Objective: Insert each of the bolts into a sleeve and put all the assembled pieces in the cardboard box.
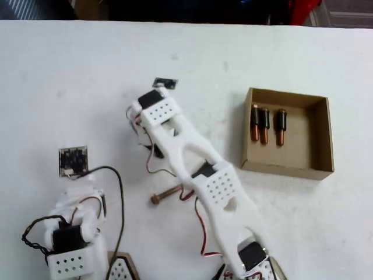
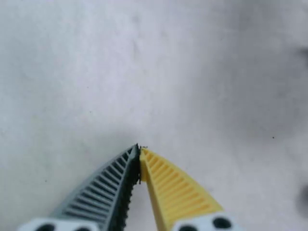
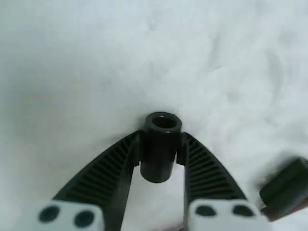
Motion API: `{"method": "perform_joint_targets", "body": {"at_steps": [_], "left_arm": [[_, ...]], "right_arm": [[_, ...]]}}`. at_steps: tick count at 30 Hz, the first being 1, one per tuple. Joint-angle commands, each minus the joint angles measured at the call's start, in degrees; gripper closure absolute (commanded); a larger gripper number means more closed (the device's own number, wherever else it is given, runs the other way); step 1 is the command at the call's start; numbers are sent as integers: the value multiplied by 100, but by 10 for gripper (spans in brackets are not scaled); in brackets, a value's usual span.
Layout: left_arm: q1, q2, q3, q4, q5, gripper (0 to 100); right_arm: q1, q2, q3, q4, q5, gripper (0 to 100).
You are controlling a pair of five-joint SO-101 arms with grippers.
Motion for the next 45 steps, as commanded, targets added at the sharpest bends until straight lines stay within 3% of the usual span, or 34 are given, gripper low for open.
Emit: {"method": "perform_joint_targets", "body": {"at_steps": [1,12,25,45], "left_arm": [[-48,-66,-18,-97,-53,977],[-48,-66,-18,-97,-53,977],[-48,-66,-18,-97,-53,977],[-48,-66,-18,-97,-53,977]], "right_arm": [[-22,-22,-202,-119,475,971],[-92,-119,-202,646,2699,978],[-92,-1490,-141,963,5301,981],[541,-5235,2277,936,5398,978]]}}
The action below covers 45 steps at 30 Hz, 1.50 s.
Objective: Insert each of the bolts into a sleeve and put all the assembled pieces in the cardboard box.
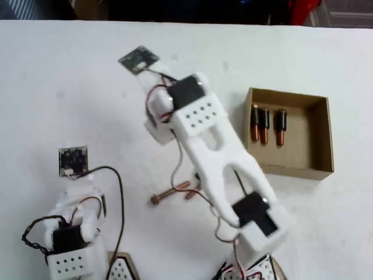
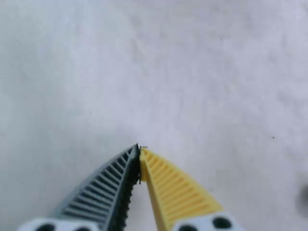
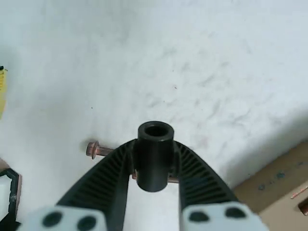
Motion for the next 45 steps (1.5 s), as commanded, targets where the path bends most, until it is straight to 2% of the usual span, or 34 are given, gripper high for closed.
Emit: {"method": "perform_joint_targets", "body": {"at_steps": [1,8,19,25,32,34,41,45], "left_arm": [[-48,-66,-18,-97,-53,977],[-48,-66,-18,-105,-53,977],[-31,-66,-18,-141,-53,977],[-31,-66,-18,-149,-53,977],[-40,-66,-18,-563,-62,978],[-40,-66,-18,-651,-343,978],[-22,-66,-18,-791,-2374,977],[-31,-66,-18,-914,-2664,978]], "right_arm": [[418,-857,299,233,79,978],[1358,-1640,870,224,79,978],[1473,-3495,2022,198,79,978],[1578,-4497,3297,-514,79,978],[1965,-5516,5020,-1789,79,978],[2070,-5675,5398,-2062,79,978],[2149,-6088,6549,-2976,79,978],[2167,-6290,7112,-3582,70,978]]}}
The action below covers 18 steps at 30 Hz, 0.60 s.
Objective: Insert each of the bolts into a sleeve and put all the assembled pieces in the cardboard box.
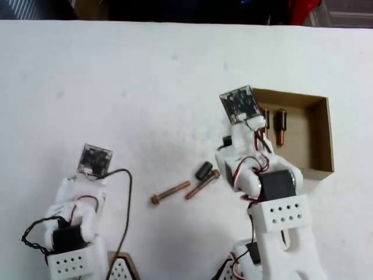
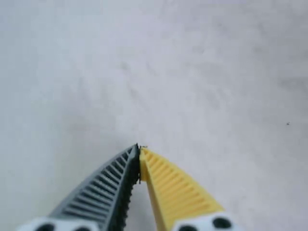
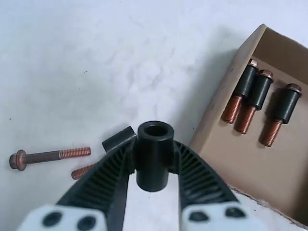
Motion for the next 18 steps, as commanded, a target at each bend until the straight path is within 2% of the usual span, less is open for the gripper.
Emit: {"method": "perform_joint_targets", "body": {"at_steps": [1,8,16,18], "left_arm": [[-22,-66,-26,-220,-316,978],[-13,-66,-396,-202,-334,977],[4,-40,-835,-158,-958,980],[154,-40,-1020,79,-1081,980]], "right_arm": [[66,-268,255,-532,44,978],[66,-901,791,-602,18,981],[75,-2396,1363,-593,53,981],[163,-2668,1451,-593,62,981]]}}
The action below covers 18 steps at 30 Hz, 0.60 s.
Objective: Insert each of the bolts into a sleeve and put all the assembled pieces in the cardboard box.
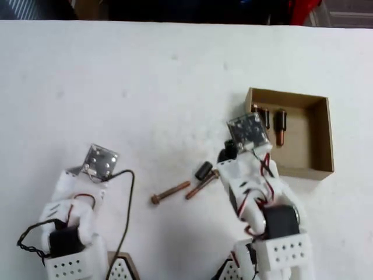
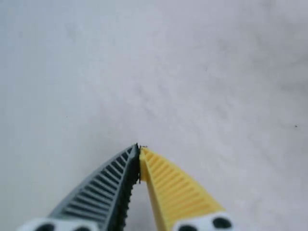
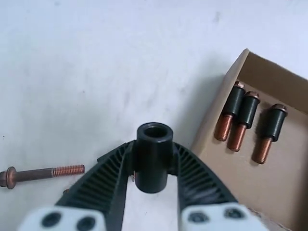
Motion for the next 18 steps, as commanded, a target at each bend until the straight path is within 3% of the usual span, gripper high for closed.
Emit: {"method": "perform_joint_targets", "body": {"at_steps": [1,11,18], "left_arm": [[277,-40,-651,273,-281,980],[1218,-22,-1442,1152,-290,980],[1367,127,-1495,1073,-316,980]], "right_arm": [[215,-532,35,-101,62,981],[514,-769,211,-127,35,981],[514,-769,211,-110,18,981]]}}
